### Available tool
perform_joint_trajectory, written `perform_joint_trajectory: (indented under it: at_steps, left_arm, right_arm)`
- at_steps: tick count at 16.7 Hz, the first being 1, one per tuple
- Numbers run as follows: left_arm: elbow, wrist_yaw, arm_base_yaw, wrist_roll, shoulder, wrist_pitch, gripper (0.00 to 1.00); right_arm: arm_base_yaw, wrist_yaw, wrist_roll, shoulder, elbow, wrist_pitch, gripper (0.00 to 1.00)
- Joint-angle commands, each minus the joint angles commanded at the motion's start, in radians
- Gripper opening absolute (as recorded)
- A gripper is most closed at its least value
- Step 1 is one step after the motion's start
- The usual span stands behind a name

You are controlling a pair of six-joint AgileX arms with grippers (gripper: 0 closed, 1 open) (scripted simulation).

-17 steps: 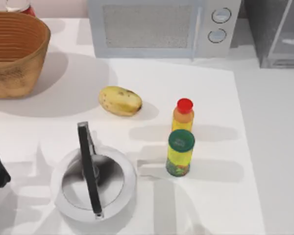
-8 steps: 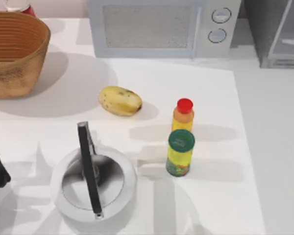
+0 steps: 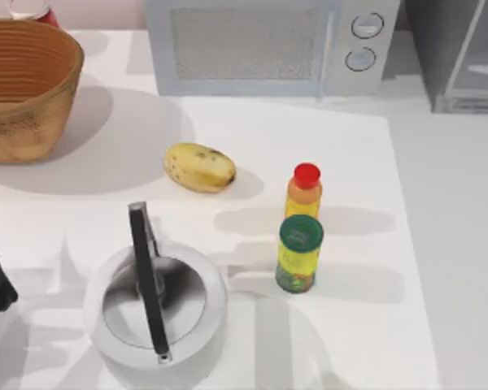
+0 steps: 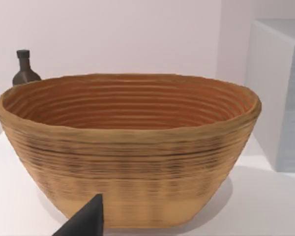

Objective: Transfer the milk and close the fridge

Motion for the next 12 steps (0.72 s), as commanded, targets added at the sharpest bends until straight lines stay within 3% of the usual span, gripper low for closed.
perform_joint_trajectory:
  at_steps: [6,12]
  left_arm:
    - [0.000,0.000,0.000,0.000,0.000,0.000,1.00]
    - [0.000,0.000,0.000,0.000,0.000,0.000,1.00]
  right_arm:
    - [0.032,0.006,0.032,0.005,-0.007,0.024,1.00]
    - [0.278,0.046,0.310,0.023,-0.015,0.273,1.00]
